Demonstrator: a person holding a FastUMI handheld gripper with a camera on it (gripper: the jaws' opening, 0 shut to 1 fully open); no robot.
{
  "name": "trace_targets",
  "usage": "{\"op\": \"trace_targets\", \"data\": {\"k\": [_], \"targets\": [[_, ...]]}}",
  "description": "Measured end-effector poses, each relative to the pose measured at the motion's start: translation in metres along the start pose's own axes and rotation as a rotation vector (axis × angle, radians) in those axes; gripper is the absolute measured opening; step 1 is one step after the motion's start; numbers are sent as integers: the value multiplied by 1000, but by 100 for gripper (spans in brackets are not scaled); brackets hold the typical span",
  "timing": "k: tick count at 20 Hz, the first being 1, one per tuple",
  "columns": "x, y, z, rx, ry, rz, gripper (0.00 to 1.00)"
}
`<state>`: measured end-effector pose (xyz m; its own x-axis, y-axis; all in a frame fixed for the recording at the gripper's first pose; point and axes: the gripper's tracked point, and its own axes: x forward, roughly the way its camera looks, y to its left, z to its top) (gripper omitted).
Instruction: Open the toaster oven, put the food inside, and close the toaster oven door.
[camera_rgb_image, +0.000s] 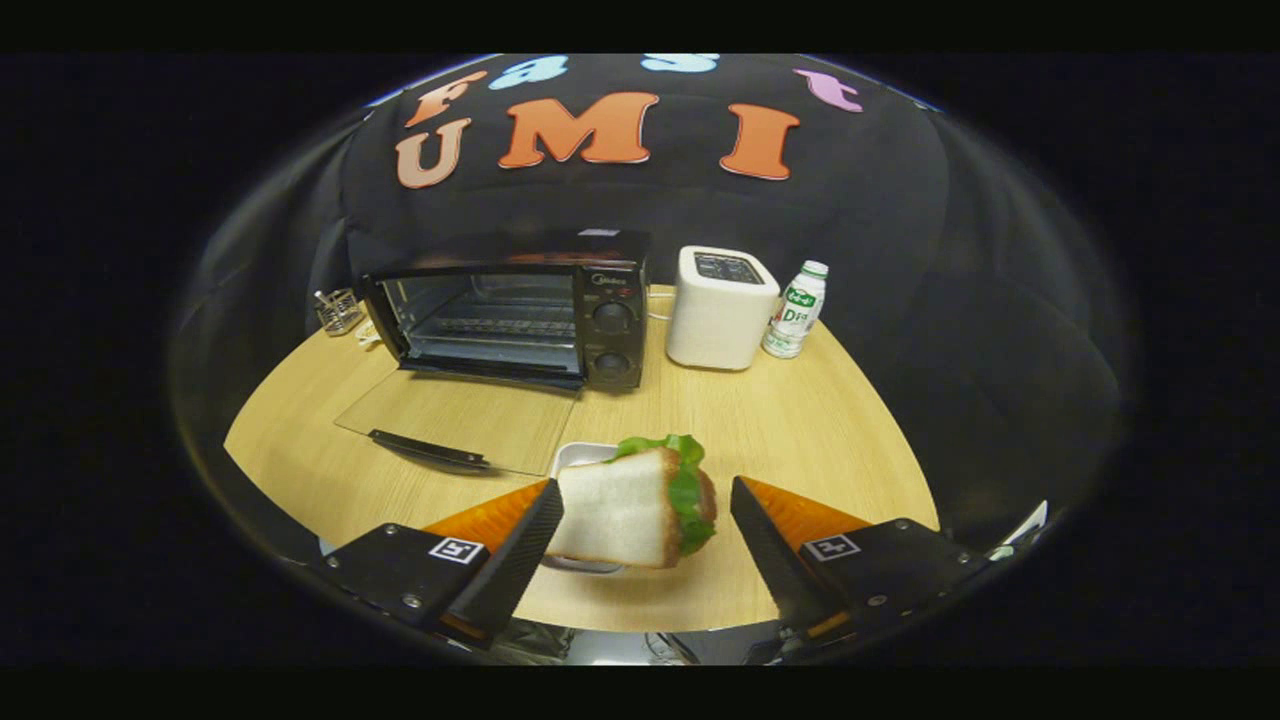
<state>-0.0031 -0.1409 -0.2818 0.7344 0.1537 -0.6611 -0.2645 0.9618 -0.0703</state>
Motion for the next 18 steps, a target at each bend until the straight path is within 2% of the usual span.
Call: {"op": "trace_targets", "data": {"k": [4,10,12,14,15,18], "targets": [[15,-9,-8,81,112,131,100],[41,-9,-38,165,282,259,96],[45,-2,-37,213,305,309,85],[46,0,-35,233,312,329,70],[46,1,-35,242,317,335,59],[41,4,-27,284,320,361,47]]}}
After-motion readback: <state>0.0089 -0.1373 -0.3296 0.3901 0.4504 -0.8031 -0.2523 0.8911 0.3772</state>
